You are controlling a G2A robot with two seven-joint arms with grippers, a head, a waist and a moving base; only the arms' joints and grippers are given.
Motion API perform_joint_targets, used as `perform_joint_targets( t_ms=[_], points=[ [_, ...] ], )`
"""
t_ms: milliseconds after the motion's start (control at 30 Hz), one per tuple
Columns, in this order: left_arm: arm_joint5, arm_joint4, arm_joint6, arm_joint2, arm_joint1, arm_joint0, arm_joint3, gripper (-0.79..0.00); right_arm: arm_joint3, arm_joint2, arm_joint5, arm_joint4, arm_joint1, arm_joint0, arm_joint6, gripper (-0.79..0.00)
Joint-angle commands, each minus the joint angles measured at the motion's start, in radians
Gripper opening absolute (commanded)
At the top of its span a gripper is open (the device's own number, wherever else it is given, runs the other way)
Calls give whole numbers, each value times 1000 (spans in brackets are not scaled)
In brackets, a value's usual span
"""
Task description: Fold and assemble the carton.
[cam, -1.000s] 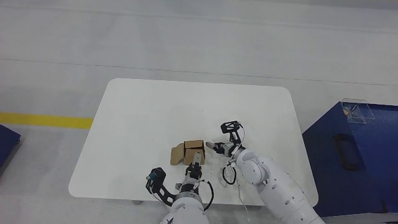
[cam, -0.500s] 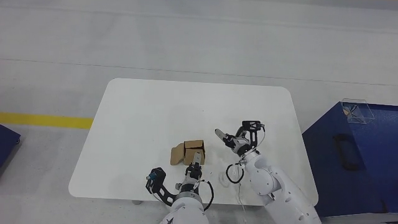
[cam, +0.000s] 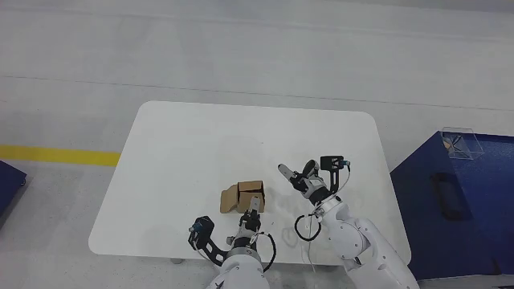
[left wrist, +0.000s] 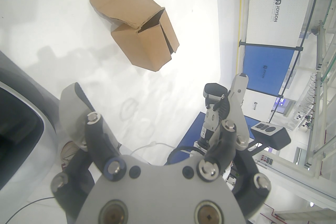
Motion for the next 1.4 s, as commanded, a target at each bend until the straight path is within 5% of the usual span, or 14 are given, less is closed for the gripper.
perform_joint_targets(
  t_ms=[0,100,267,367,800,1000,1367],
  points=[
    [0,0,0,0,0,0,0,0,-13,-21,-48,-22,-2,-5,-14,0],
    [-152,121,-67,19,16,-3,55,0,11,-53,-52,-125,-4,16,6,0],
    [-578,205,-206,-63,50,79,184,0,46,-113,25,-199,-23,50,-22,0],
    [-784,272,-171,-110,61,115,252,0,63,-135,50,-230,-30,66,-26,0],
    [-787,294,-172,-117,62,112,267,0,74,-148,50,-258,-32,66,-20,0],
    [-958,216,-159,-174,52,99,367,0,114,-224,131,-492,-42,93,23,0],
    [-1139,190,-232,-193,39,66,527,0,139,-234,215,-566,-62,103,-39,0]
  ],
)
